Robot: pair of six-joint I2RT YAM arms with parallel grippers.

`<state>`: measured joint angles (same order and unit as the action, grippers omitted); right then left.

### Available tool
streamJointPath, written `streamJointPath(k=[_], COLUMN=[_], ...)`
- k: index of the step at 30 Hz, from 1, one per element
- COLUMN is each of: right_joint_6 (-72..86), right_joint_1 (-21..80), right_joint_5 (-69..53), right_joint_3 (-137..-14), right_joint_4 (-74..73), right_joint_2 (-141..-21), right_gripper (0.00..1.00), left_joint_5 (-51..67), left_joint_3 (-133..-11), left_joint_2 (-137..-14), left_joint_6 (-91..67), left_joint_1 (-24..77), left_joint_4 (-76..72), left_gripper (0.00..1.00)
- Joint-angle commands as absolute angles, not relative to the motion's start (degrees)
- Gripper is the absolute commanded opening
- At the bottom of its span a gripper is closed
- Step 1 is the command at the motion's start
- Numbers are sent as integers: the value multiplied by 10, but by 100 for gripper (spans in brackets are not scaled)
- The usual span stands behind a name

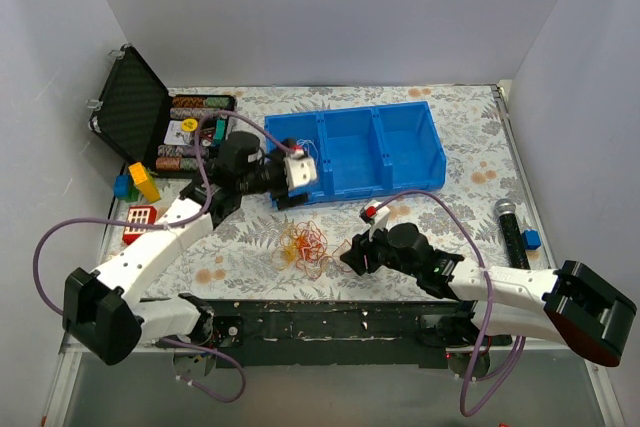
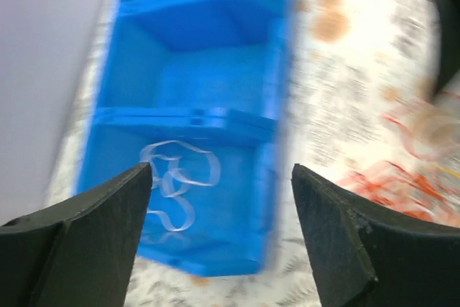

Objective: Untangle the cables

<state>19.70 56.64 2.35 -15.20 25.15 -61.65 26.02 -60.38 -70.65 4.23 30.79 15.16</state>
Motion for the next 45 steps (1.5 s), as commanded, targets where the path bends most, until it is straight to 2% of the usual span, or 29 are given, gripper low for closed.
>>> streamJointPath(k=[1,5,14,24,27,32,36,38,45], right_joint_6=[195,195,197,195,194,191,180,165,136], right_joint_1=[567,567,567,566,567,566,562,556,522], right_joint_5=[33,34,33,40,40,38,36,39,26], right_joint_3=[-162,-158,-173,-181,-184,-190,-197,-210,-236], right_joint_4=[249,244,253,249,250,249,243,221,171], right_joint_2=[-605,-601,-626,-624,-625,-630,-625,-615,-562], right_gripper=[56,56,56,54,53,53,53,54,57], left_joint_5=[384,424,429,407,407,424,429,431,424], left_joint_3=[-506,-464,-389,-377,-378,-387,-388,-391,-388], left_joint_2=[-674,-629,-584,-648,-657,-669,-659,-650,-619], left_joint_6=[139,263,398,480,489,470,447,417,348], left_joint_1=[329,336,382,410,410,412,422,431,462], left_joint_4=[276,317,290,258,233,212,210,206,198], left_gripper=[72,57,59,57,49,18,5,1,0])
